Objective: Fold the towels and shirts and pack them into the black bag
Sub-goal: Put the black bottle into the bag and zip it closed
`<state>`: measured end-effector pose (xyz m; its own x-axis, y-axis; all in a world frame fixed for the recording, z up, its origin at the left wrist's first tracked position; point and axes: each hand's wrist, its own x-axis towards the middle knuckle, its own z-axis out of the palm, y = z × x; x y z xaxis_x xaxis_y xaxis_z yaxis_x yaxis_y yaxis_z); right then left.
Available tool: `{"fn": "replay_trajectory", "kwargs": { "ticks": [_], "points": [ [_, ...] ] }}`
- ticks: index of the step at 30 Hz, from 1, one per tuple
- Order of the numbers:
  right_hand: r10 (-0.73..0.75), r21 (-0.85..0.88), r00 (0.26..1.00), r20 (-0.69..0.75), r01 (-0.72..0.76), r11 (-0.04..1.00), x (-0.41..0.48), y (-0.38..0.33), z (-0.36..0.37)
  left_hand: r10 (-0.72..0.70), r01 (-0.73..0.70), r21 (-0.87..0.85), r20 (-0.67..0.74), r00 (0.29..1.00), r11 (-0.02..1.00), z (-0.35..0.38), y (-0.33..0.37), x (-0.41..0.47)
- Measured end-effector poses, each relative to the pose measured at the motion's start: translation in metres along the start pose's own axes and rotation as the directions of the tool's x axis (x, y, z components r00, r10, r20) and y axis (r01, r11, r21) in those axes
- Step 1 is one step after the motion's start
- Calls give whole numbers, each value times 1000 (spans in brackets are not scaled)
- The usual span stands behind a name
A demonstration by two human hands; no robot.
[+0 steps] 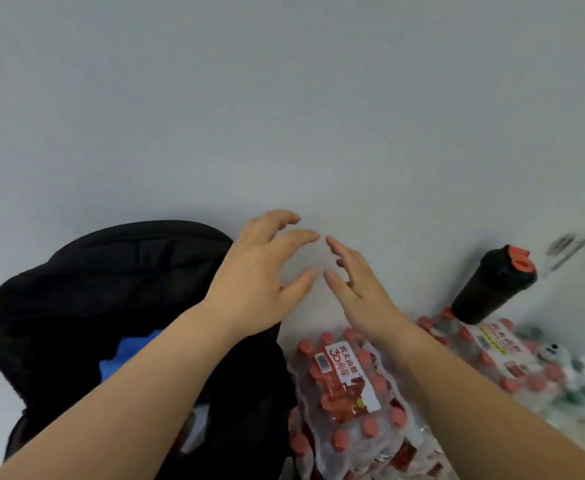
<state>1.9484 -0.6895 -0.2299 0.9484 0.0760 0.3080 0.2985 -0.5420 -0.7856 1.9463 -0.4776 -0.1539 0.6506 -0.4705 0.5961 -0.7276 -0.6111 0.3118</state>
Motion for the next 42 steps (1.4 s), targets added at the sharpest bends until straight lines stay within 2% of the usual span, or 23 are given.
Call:
{"fn": "replay_trajectory", "kwargs": {
  "ticks": [7, 12, 14, 16, 20, 25, 28, 35, 42],
  "points": [
    [101, -335, 951, -294, -202, 920, -36, 62, -114, 35, -25, -40, 286, 957, 999, 94, 48, 78],
    [172, -420, 859, -482, -399, 815, -65, 115, -181, 66, -21, -108, 428, 901, 994, 167, 90, 115],
    [155, -461, 835, -527, -434, 774, -73, 137, -206, 61, -2, -124, 472, 879, 992, 198, 103, 128],
    [168, -446, 826, -537, -448, 775, -78, 158, -229, 36, 52, -157, 510, 859, 986, 229, 115, 140],
    [287, -326, 843, -454, -458, 827, -78, 197, -266, 10, 124, -213, 536, 844, 969, 289, 135, 159],
    [389, -84, 894, -224, -415, 906, -66, 242, -285, -31, 236, -275, 588, 808, 932, 349, 146, 170],
    [355, 45, 924, -140, -352, 935, -57, 255, -288, -28, 272, -316, 604, 796, 909, 374, 145, 176],
    [262, 68, 960, -100, -256, 964, -48, 260, -284, -51, 280, -408, 488, 871, 869, 383, 143, 169],
    [157, 208, 987, 29, -160, 965, -48, 190, -267, 31, 112, -415, 323, 946, 903, 318, 139, 149]
  ]
}}
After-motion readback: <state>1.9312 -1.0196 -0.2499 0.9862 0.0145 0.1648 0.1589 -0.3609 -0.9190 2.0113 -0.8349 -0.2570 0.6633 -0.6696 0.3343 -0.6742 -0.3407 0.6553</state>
